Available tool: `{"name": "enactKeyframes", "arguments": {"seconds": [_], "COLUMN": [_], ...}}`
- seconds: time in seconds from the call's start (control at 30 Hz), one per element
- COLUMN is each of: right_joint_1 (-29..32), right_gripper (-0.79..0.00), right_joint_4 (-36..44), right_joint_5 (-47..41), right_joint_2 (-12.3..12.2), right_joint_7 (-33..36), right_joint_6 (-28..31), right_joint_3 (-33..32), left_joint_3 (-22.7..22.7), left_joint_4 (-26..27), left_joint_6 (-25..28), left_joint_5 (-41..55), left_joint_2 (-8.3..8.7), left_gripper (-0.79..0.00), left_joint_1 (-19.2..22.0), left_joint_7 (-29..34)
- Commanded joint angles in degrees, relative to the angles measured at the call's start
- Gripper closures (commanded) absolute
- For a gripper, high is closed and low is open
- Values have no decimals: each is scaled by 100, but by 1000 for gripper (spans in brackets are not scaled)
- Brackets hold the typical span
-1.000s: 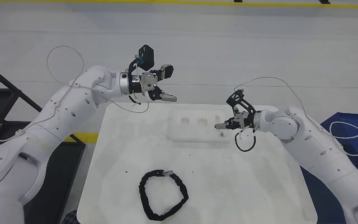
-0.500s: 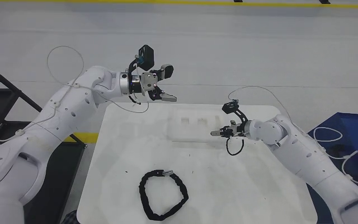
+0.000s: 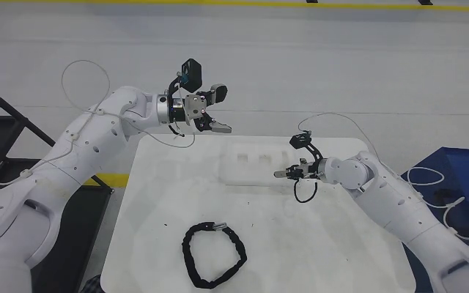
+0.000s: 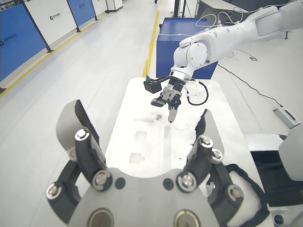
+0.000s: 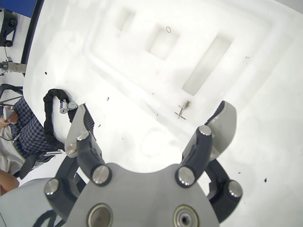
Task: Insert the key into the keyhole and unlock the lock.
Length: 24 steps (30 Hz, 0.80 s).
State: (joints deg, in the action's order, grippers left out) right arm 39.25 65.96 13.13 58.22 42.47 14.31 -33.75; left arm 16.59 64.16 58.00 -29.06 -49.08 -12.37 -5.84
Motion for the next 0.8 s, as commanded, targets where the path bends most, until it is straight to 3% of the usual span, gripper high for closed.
{"name": "enactKeyframes", "arguments": {"seconds": [0.0, 0.27, 0.43, 0.7, 0.73, 0.77], "right_joint_1": [0, 73, -54, -132, -142, -156], "right_gripper": [-785, -785, -785, -785, -773, -665], "right_joint_4": [0, 65, 227, 264, 237, 228], "right_joint_5": [0, 344, 1167, 1507, 1515, 1544], "right_joint_2": [0, 44, 165, 347, 364, 378], "right_joint_7": [0, 46, 311, 481, 501, 518], "right_joint_6": [0, -87, -637, -1104, -1132, -1151], "right_joint_3": [0, 108, 360, 458, 449, 443], "left_joint_3": [0, 0, 0, 0, 0, 0], "left_joint_4": [0, 0, 0, 0, 0, 0], "left_joint_6": [0, 0, 0, 0, 0, 0], "left_joint_5": [0, 0, 0, 0, 0, 0], "left_joint_2": [0, 0, 0, 0, 0, 0], "left_gripper": [-785, -785, -785, -785, -785, -785], "left_joint_1": [0, 0, 0, 0, 0, 0], "left_joint_7": [0, 0, 0, 0, 0, 0]}}
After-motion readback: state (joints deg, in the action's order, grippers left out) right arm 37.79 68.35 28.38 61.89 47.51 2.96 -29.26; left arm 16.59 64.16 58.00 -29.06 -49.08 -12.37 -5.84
